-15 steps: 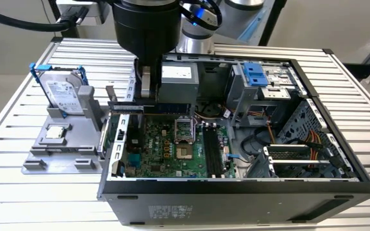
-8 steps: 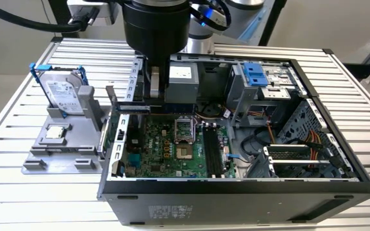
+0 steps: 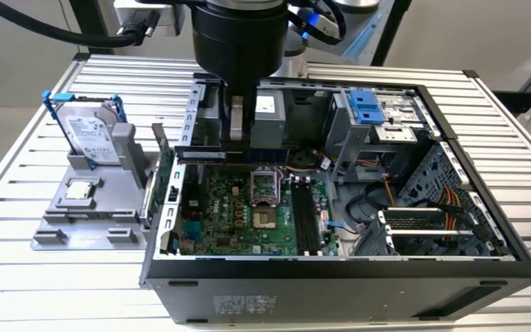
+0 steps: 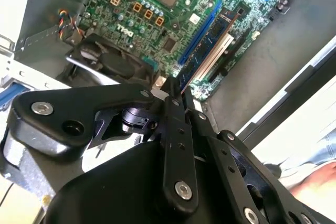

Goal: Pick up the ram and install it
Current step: 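Pick up the ram and move it above insertion slot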

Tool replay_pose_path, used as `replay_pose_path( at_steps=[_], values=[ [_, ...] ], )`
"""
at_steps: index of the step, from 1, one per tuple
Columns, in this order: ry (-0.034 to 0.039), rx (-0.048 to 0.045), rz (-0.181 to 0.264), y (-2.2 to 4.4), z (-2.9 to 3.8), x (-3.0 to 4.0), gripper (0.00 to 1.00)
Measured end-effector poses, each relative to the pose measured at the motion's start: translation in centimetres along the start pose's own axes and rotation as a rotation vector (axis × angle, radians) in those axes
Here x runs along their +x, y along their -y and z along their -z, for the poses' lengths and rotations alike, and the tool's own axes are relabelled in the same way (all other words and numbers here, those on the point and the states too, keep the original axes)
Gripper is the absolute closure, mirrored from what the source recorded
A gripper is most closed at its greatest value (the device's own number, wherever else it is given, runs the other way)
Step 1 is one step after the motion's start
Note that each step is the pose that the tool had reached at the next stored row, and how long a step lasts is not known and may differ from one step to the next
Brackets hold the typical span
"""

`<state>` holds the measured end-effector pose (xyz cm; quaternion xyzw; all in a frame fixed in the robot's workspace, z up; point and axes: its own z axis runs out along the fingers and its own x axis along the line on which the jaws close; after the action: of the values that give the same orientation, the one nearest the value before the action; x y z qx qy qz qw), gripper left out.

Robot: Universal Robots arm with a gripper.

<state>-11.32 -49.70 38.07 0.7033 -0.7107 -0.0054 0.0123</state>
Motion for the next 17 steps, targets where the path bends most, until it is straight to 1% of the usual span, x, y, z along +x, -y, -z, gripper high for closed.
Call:
replay_pose_path(
  at_steps=[17],
  values=[
    [0.0001,0.0000,-0.002,2.93,0.07,-0.03,1.00]
  ],
)
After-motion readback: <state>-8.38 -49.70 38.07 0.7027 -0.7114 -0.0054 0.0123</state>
